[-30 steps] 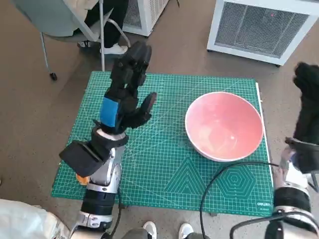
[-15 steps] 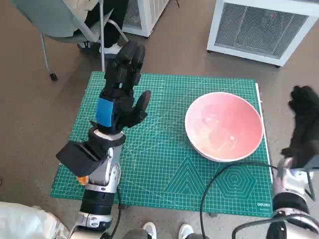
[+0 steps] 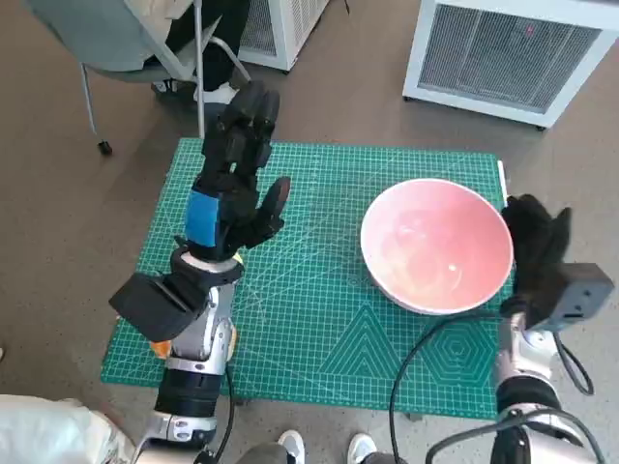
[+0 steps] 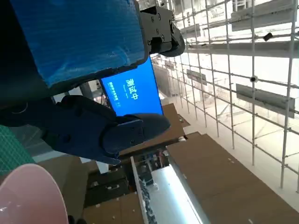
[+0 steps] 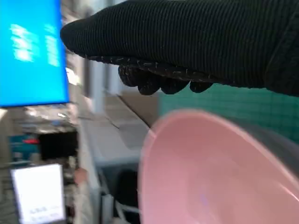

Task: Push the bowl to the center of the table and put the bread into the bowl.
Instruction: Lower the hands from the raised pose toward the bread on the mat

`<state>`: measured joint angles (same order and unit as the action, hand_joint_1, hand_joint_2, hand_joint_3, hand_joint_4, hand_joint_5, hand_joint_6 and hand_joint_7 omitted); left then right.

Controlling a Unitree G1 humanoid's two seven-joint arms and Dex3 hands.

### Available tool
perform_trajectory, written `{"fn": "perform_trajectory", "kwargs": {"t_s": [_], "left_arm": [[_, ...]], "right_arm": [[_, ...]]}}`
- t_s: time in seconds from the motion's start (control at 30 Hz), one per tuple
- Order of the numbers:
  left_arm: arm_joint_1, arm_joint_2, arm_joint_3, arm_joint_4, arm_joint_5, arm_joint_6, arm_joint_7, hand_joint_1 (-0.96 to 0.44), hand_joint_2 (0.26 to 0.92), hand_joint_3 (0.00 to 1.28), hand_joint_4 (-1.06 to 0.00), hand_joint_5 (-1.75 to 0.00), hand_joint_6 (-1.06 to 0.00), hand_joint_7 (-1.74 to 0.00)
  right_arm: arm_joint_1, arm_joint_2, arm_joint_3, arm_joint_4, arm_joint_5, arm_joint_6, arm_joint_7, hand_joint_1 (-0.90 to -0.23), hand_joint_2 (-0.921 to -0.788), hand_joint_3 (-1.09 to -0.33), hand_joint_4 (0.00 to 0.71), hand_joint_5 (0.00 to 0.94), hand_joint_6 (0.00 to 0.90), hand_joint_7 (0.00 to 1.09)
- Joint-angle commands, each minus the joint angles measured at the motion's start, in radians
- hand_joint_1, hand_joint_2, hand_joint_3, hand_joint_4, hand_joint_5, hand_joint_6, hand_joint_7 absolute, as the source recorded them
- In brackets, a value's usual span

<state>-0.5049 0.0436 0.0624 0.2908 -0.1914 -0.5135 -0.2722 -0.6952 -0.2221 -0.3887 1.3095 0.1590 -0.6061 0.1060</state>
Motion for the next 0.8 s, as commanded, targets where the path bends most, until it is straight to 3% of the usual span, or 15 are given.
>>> {"fn": "perform_trajectory", "kwargs": {"t_s": [0.03,0.33,0.8], "left_arm": [[0.018,0.013,0.008,-0.013,0.005,-0.022,-0.004,-0.49,0.921,0.52,-0.16,-0.03,0.00,-0.50],[0.035,0.028,0.016,-0.012,0.012,-0.038,0.001,-0.50,0.921,0.51,-0.16,-0.03,0.00,-0.51],[0.060,0.049,0.035,-0.016,0.027,-0.061,0.015,-0.50,0.921,0.50,-0.17,-0.03,0.00,-0.51]], "right_arm": [[-0.004,0.030,-0.017,0.016,0.018,0.045,0.015,-0.526,-0.921,-0.755,0.289,0.004,0.328,0.06],[-0.039,0.081,-0.013,0.016,0.006,0.060,0.018,-0.548,-0.921,-0.743,0.290,0.003,0.337,0.06],[-0.106,0.150,-0.004,0.015,0.000,0.095,0.009,-0.513,-0.921,-0.750,0.293,0.009,0.329,0.06]]}}
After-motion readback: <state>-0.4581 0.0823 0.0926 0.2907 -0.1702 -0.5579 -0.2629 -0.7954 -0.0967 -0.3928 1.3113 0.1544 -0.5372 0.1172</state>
